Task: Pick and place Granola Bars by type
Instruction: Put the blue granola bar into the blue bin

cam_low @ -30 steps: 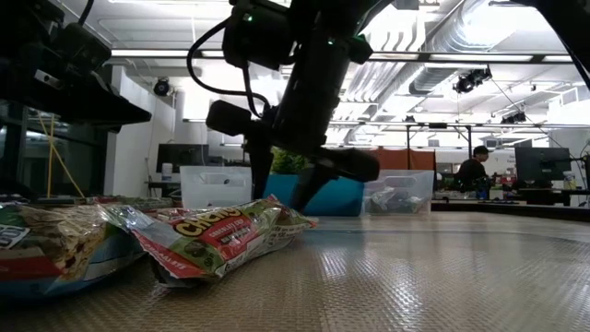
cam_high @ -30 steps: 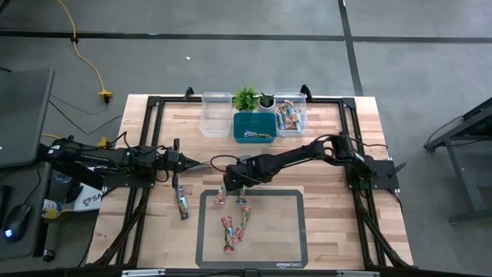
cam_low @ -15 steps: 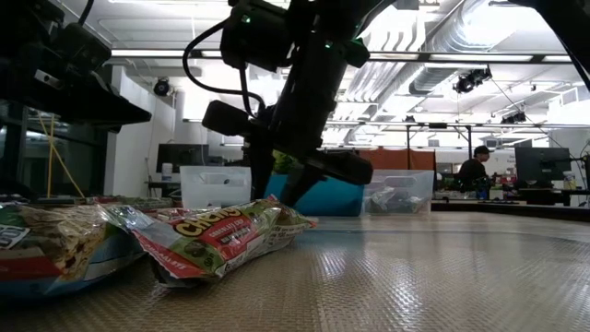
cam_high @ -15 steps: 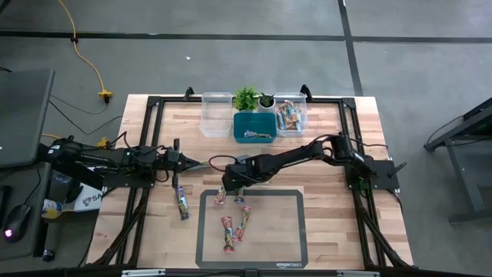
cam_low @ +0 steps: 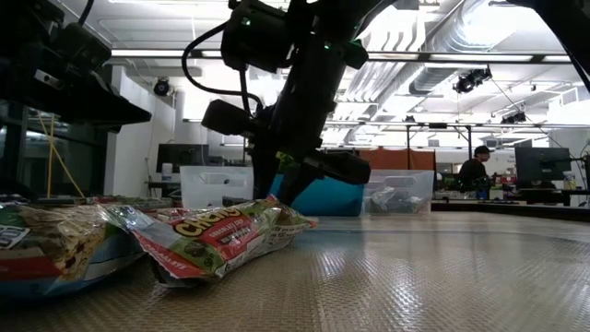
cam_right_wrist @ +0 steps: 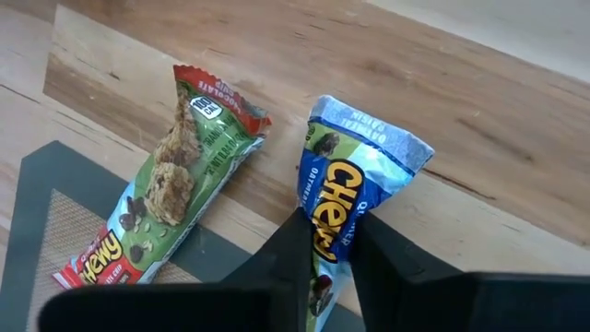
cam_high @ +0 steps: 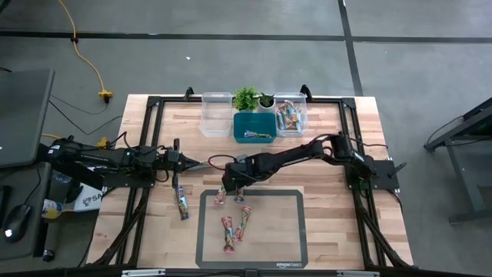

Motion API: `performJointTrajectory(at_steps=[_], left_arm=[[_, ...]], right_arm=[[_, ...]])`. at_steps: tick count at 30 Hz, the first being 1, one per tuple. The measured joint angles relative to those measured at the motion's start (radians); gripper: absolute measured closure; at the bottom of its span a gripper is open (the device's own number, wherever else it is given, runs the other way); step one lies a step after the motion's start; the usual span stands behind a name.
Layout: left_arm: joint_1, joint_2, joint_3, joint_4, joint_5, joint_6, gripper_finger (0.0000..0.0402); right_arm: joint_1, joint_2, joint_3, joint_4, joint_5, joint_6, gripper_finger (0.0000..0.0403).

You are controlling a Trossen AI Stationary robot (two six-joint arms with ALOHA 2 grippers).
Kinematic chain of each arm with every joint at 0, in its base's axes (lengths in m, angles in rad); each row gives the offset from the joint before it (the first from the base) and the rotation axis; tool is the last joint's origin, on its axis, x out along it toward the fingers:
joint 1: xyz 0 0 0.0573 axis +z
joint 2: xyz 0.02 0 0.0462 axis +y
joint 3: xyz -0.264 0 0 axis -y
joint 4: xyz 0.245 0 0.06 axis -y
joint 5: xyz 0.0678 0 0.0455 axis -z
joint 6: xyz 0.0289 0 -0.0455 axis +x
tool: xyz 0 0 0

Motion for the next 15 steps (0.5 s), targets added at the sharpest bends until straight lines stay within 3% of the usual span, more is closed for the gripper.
performJointTrajectory(at_steps=[15], left_arm=[[0.000, 0.000, 0.000, 0.000, 0.000, 0.000, 0.0400]], right_arm=[[-0.024, -0.115, 0.000, 0.004, 0.021, -0.073, 0.0362]])
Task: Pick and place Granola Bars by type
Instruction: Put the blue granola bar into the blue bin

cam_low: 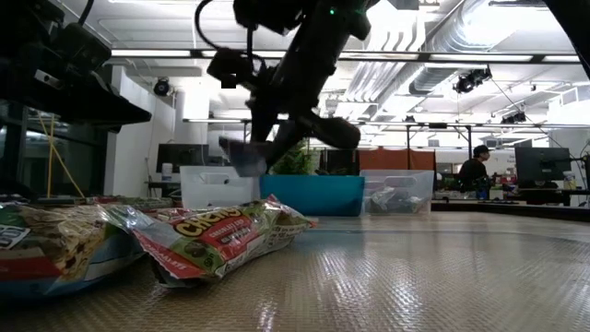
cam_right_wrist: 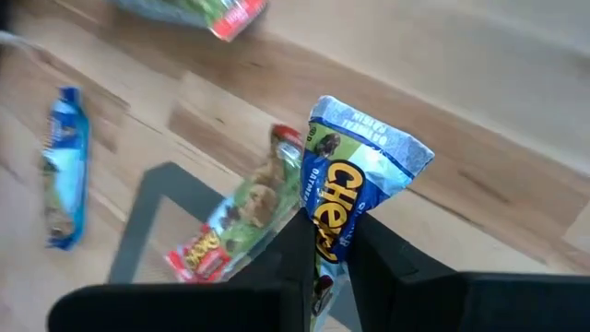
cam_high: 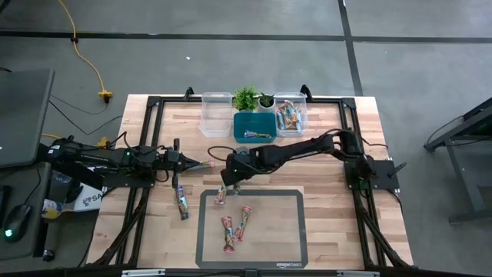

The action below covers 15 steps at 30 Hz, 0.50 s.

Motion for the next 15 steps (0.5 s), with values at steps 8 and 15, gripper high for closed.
performJointTrajectory(at_steps=[8, 15], left_arm=[[0.000, 0.000, 0.000, 0.000, 0.000, 0.000, 0.0400], [0.000, 0.000, 0.000, 0.000, 0.000, 0.000, 0.0400]], right_arm=[[-0.020, -0.108, 0.000, 0.016, 0.070, -0.061, 0.0363], [-0.049, -0.233, 0.001, 0.037, 0.177, -0.235, 0.0367]])
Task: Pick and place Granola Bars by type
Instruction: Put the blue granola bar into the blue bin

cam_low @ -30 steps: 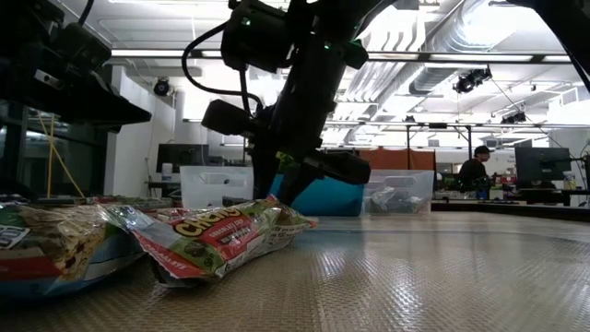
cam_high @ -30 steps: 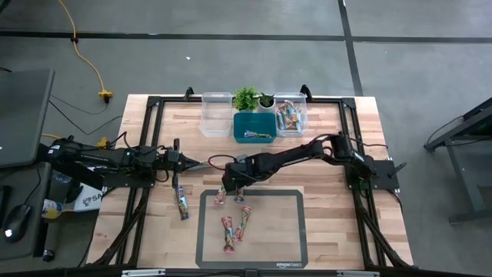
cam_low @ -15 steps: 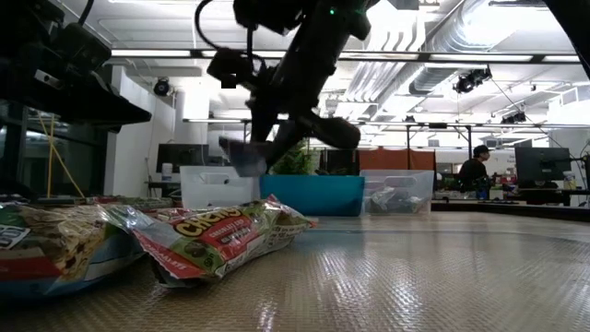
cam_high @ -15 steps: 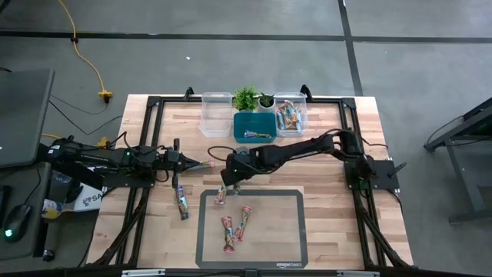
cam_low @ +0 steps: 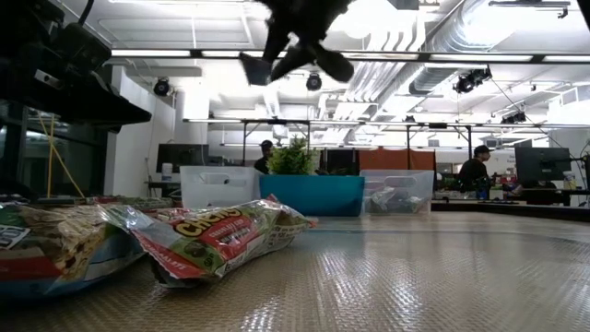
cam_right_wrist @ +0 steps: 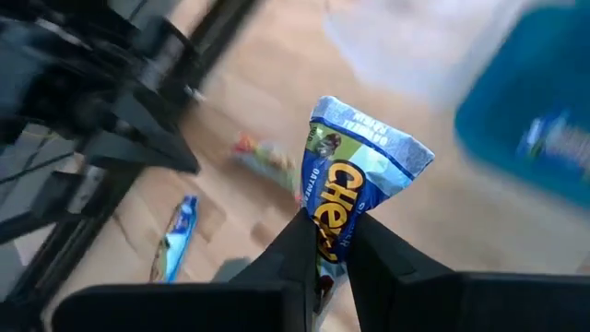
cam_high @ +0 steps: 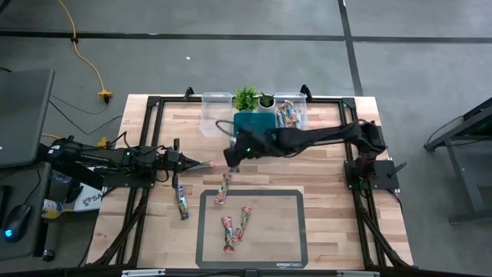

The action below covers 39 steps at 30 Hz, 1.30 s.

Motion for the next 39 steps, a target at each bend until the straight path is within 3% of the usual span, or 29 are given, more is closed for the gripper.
performJointTrajectory(at_steps=[8, 18, 28, 39], left_arm=[[0.000, 0.000, 0.000, 0.000, 0.000, 0.000, 0.0400], [0.000, 0.000, 0.000, 0.000, 0.000, 0.000, 0.0400], [0.000, 0.000, 0.000, 0.000, 0.000, 0.000, 0.0400], [0.000, 0.000, 0.000, 0.000, 0.000, 0.000, 0.0400]], right_arm=[[-0.090, -0.104, 0.001, -0.001, 0.020, -0.572, 0.0367], [-0.232, -0.116, 0.001, -0.010, -0.002, -1.034, 0.0370], [-0.382, -0.020, 0.001, -0.015, -0.176, -1.293, 0.0370], [-0.455, 0.106, 0.001, -0.164, -0.219, -1.433, 0.0370]])
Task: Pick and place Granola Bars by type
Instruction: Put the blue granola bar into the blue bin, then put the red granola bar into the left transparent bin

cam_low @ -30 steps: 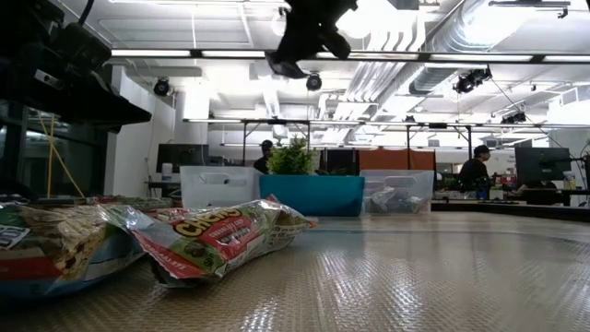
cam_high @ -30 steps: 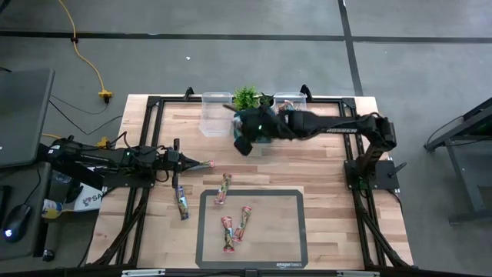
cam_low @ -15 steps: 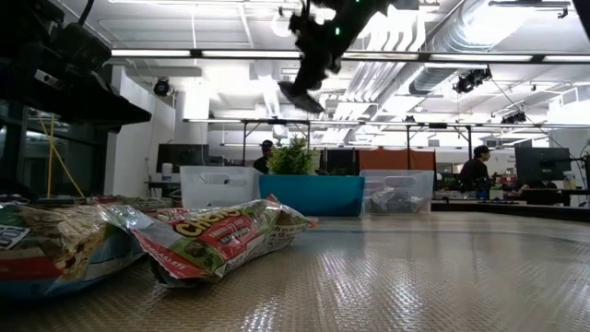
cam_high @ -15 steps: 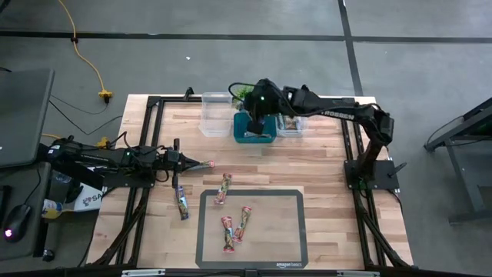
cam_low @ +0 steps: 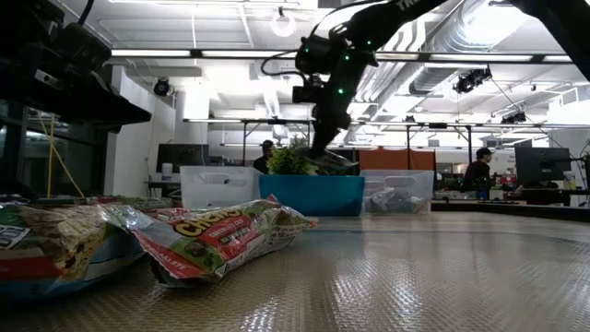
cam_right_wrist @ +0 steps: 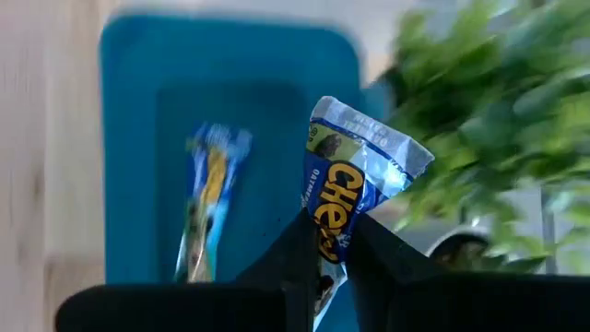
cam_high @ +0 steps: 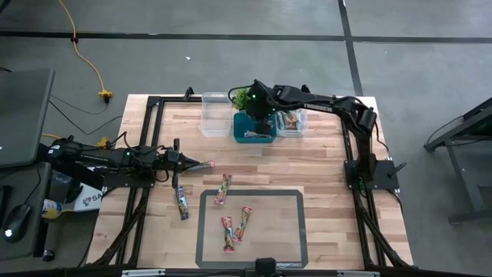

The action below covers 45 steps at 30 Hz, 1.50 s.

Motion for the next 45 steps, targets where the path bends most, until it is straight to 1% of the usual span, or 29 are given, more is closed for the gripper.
performJointTrajectory(at_steps=[2, 6, 13, 16, 23, 26, 28, 34, 36, 38, 40, 45], left_arm=[[0.000, 0.000, 0.000, 0.000, 0.000, 0.000, 0.0400], [0.000, 0.000, 0.000, 0.000, 0.000, 0.000, 0.0400], [0.000, 0.000, 0.000, 0.000, 0.000, 0.000, 0.0400], [0.000, 0.000, 0.000, 0.000, 0.000, 0.000, 0.0400], [0.000, 0.000, 0.000, 0.000, 0.000, 0.000, 0.0400], [0.000, 0.000, 0.000, 0.000, 0.000, 0.000, 0.0400], [0.000, 0.000, 0.000, 0.000, 0.000, 0.000, 0.0400], [0.000, 0.000, 0.000, 0.000, 0.000, 0.000, 0.0400], [0.000, 0.000, 0.000, 0.000, 0.000, 0.000, 0.0400], [0.000, 0.000, 0.000, 0.000, 0.000, 0.000, 0.0400], [0.000, 0.000, 0.000, 0.000, 0.000, 0.000, 0.0400], [0.000, 0.000, 0.000, 0.000, 0.000, 0.000, 0.0400]], right_arm=[[0.003, 0.007, 0.000, -0.041, -0.001, -0.059, 0.0370], [0.011, 0.009, 0.000, -0.071, -0.014, -0.149, 0.0370], [0.044, 0.009, 0.000, -0.044, -0.040, -0.302, 0.0371], [0.060, 0.009, 0.000, -0.007, -0.052, -0.325, 0.0371], [0.078, 0.009, 0.000, 0.083, -0.051, -0.306, 0.0368], [0.078, 0.009, 0.000, 0.085, -0.048, -0.284, 0.0357], [0.078, 0.009, -0.001, 0.076, -0.026, -0.291, 0.0345], [0.076, 0.008, -0.035, 0.075, -0.028, -0.318, 0.0300], [0.077, 0.008, -0.052, 0.084, -0.014, -0.312, 0.0284], [0.078, 0.008, -0.062, 0.082, 0.018, -0.264, 0.0270], [0.078, 0.008, -0.061, 0.087, 0.023, -0.184, 0.0258], [0.084, -0.011, -0.053, 0.108, -0.008, 0.026, 0.0236]])
